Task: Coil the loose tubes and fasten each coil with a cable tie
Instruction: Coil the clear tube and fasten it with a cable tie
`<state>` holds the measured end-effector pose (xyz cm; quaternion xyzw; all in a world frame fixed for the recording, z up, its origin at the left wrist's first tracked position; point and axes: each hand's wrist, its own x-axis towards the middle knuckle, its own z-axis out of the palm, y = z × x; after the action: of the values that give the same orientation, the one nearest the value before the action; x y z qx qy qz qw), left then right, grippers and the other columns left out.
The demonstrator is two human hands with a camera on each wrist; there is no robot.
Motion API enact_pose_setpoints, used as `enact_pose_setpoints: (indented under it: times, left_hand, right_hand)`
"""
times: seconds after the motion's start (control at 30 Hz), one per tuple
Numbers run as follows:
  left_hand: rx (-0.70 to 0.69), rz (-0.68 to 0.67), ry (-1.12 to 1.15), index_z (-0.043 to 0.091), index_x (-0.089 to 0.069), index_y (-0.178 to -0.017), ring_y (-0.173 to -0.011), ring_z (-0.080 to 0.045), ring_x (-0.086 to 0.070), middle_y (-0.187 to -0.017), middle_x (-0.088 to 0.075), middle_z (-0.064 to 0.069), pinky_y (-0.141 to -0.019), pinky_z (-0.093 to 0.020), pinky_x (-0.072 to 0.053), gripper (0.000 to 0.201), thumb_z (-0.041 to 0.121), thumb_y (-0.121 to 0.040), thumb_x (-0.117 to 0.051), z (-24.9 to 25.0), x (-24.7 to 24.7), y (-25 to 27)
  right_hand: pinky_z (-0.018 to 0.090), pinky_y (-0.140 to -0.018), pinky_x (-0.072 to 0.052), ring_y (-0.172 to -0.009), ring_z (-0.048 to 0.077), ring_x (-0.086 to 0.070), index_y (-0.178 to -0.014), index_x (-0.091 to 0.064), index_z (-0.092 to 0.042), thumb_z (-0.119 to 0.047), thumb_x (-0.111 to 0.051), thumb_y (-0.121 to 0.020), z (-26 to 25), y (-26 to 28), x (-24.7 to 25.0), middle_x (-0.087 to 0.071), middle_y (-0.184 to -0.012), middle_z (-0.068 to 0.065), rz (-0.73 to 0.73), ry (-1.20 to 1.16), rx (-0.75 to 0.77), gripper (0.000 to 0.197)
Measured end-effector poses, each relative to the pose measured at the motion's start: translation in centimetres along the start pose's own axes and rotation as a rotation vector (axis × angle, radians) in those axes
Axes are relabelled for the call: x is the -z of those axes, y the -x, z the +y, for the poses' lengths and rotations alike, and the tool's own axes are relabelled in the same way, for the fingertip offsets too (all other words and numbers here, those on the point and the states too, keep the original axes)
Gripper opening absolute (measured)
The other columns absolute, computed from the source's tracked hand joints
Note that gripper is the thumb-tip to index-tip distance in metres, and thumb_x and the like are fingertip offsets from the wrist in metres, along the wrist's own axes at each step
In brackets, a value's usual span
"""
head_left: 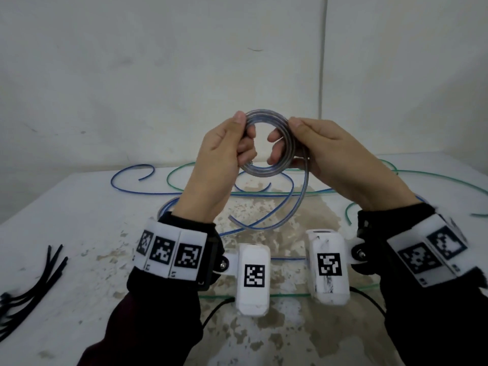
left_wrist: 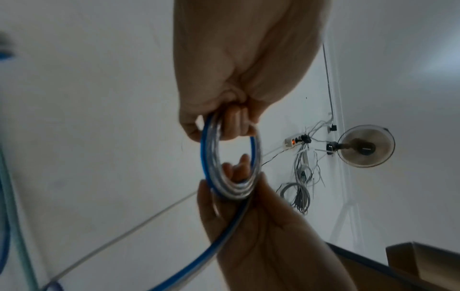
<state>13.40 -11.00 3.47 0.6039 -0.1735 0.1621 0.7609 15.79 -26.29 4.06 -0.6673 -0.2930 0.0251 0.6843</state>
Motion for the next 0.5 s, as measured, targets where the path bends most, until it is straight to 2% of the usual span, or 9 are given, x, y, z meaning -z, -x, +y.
enact_pose_setpoints:
  times: [0.07,0.17,0.23,0.3,0.37,0.43,0.5]
  left_hand:
    - [-0.013,-0.056,-0.018,0.01,-0.049,-0.073,-0.05,-0.007,-0.03,-0.065,-0.035,0.0,-0.054,-0.022,-0.024,0.038,0.018,-0.104,-0.028,0.1,0.0,0.0]
    - [0.141,-0.189,-0.061,0.007,-0.048,-0.071,-0.044,-0.016,-0.038,-0.048,-0.036,0.001,-0.061,-0.029,-0.035,0.039,0.021,-0.101,-0.026,0.7,0.2,0.0]
    - [0.204,-0.268,-0.166,0.006,-0.049,-0.073,-0.042,-0.018,-0.04,-0.047,-0.039,0.002,-0.061,-0.031,-0.037,0.039,0.023,-0.101,-0.029,0.9,0.6,0.2]
    - [0.19,-0.297,-0.231,0.006,-0.05,-0.074,-0.045,-0.014,-0.037,-0.054,-0.038,0.002,-0.055,-0.025,-0.037,0.037,0.022,-0.102,-0.032,0.8,1.0,0.4]
    - [0.106,-0.263,-0.23,0.006,-0.048,-0.075,-0.048,-0.01,-0.03,-0.065,-0.023,-0.007,-0.05,-0.019,-0.03,0.034,0.021,-0.103,-0.034,0.6,1.1,0.3]
    - [0.024,-0.187,-0.185,0.006,-0.046,-0.078,-0.048,-0.008,-0.026,-0.072,-0.014,-0.013,-0.05,-0.018,-0.026,0.032,0.024,-0.102,-0.035,0.4,0.9,0.2]
    - [-0.007,-0.136,-0.129,0.01,-0.045,-0.074,-0.048,-0.007,-0.027,-0.068,-0.016,-0.007,-0.05,-0.018,-0.026,0.032,0.027,-0.099,-0.035,0.3,0.6,0.1]
  right_hand:
    - [0.028,-0.072,-0.053,-0.055,0.013,-0.05,-0.083,-0.055,-0.007,-0.022,-0.029,-0.104,0.0,-0.1,-0.1,-0.046,-0.056,-0.003,-0.01,-0.135,-0.004,0.036]
    - [0.025,-0.061,-0.05,-0.048,0.008,-0.033,-0.077,-0.048,-0.01,-0.023,-0.029,-0.104,-0.2,0.0,-0.3,-0.03,-0.055,-0.007,-0.027,-0.081,0.008,0.036]
    - [0.025,-0.057,-0.048,-0.045,0.006,-0.031,-0.074,-0.048,-0.012,-0.022,-0.031,-0.104,-0.3,0.2,-0.5,-0.031,-0.051,-0.012,-0.065,0.098,0.021,0.037]
    - [0.026,-0.056,-0.048,-0.044,0.005,-0.032,-0.074,-0.049,-0.012,-0.021,-0.032,-0.104,-0.2,0.3,-0.7,-0.032,-0.05,-0.013,-0.071,0.193,0.02,0.036]
    - [0.027,-0.06,-0.049,-0.047,0.007,-0.035,-0.08,-0.051,-0.01,-0.02,-0.03,-0.104,-0.1,0.1,-0.8,-0.034,-0.053,-0.008,-0.043,0.111,0.013,0.034]
    - [0.028,-0.066,-0.051,-0.053,0.012,-0.047,-0.087,-0.056,-0.008,-0.021,-0.029,-0.105,0.0,0.0,-0.7,-0.045,-0.057,-0.001,-0.015,-0.002,0.008,0.035]
    - [0.028,-0.07,-0.051,-0.059,0.016,-0.056,-0.089,-0.058,-0.008,-0.022,-0.028,-0.105,0.0,0.0,-0.4,-0.053,-0.061,0.002,-0.025,-0.058,-0.009,0.037]
